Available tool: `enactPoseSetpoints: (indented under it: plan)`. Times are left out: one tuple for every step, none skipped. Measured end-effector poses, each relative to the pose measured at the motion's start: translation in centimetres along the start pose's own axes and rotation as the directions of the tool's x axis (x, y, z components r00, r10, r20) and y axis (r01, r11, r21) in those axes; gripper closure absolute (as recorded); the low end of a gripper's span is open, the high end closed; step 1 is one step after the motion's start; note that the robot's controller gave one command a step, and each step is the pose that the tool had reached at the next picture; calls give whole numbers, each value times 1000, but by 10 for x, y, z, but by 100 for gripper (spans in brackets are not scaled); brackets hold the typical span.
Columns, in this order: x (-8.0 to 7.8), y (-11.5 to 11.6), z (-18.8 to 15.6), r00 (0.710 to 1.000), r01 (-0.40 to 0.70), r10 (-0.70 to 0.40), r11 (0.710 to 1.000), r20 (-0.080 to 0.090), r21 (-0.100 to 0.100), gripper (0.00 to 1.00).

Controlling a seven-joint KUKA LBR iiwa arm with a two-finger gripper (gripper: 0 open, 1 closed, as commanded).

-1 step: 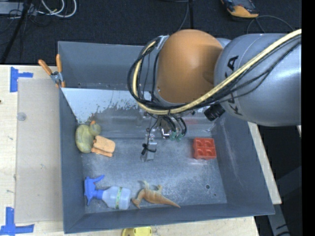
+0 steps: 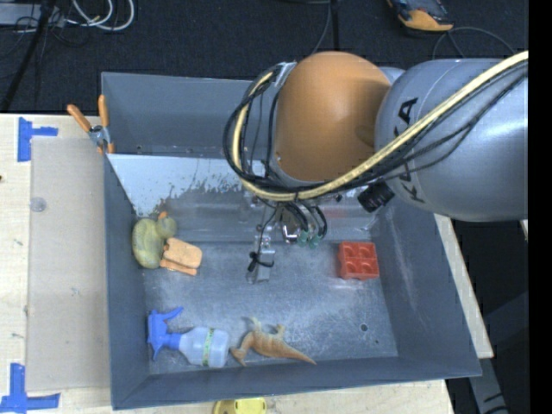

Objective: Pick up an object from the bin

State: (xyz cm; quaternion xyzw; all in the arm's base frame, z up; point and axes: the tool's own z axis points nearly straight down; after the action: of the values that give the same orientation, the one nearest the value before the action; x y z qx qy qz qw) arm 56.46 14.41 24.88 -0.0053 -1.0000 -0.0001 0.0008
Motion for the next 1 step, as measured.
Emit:
enactPoseSetpoints:
  plan:
    - [16,-18,21,994,111,-111,994,10,-3,0]
